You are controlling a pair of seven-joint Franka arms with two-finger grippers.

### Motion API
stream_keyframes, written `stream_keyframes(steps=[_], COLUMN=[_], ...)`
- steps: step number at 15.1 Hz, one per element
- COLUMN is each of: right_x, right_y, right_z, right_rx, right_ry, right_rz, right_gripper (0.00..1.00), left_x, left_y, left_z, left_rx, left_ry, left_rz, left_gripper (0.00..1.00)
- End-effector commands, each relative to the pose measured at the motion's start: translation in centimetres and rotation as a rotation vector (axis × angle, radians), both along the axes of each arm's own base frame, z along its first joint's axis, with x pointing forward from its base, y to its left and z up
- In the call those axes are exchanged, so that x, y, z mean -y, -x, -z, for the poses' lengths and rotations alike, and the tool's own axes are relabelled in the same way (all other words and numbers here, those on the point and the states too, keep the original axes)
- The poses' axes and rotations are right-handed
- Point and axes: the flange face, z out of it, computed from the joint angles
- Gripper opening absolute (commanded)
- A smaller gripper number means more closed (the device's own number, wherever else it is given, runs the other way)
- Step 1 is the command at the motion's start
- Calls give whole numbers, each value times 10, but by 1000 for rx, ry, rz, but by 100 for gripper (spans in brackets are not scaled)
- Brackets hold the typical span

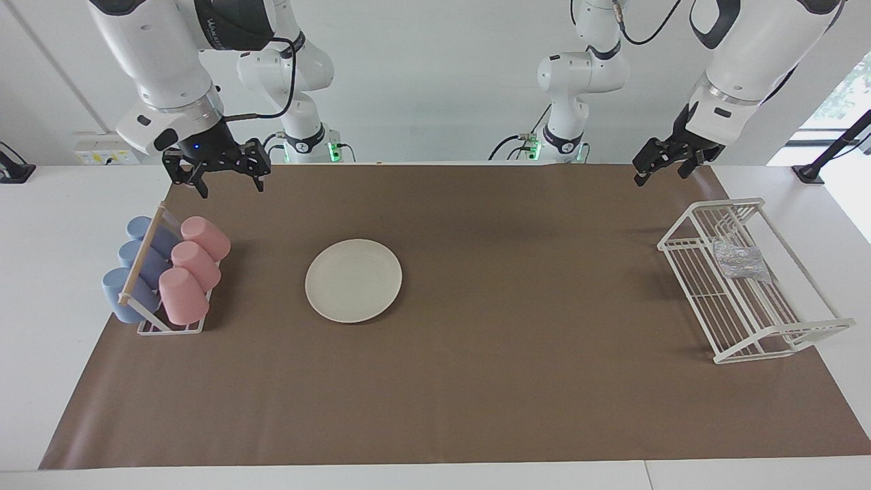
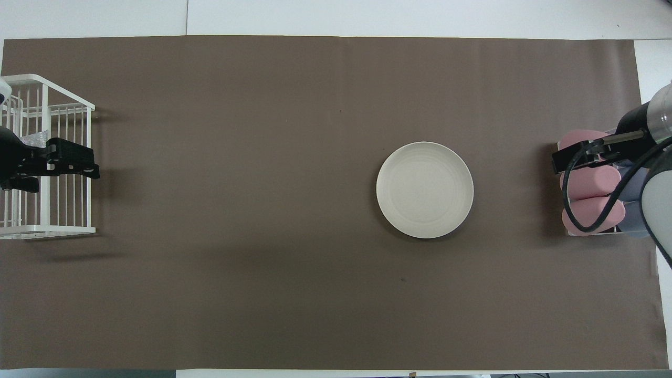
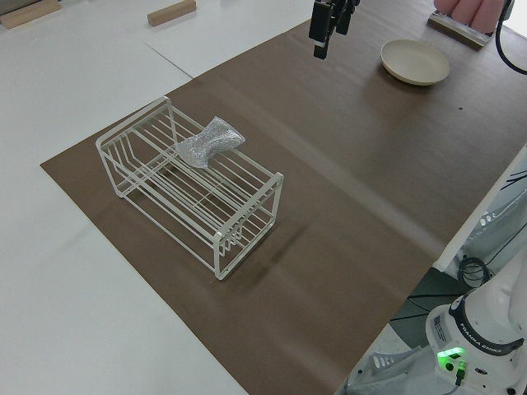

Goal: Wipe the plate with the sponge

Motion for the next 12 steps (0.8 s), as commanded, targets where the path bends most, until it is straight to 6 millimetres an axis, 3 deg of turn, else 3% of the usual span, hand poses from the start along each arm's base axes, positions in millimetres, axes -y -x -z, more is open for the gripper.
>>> stream_keyframes(steps=[1, 12], right_x=[-2, -1], right_y=[3, 3], right_z=[-2, -2], right_rx=[0, 3], right_ry=[4, 4], right_rz=[14, 17], right_gripper=[100, 100], left_x=[-4, -8], left_y=[4, -1], left_z=[-3, -2], left_rx=[15, 47], left_ry=[17, 10], left_rz=[-6, -25], left_gripper=[100, 100])
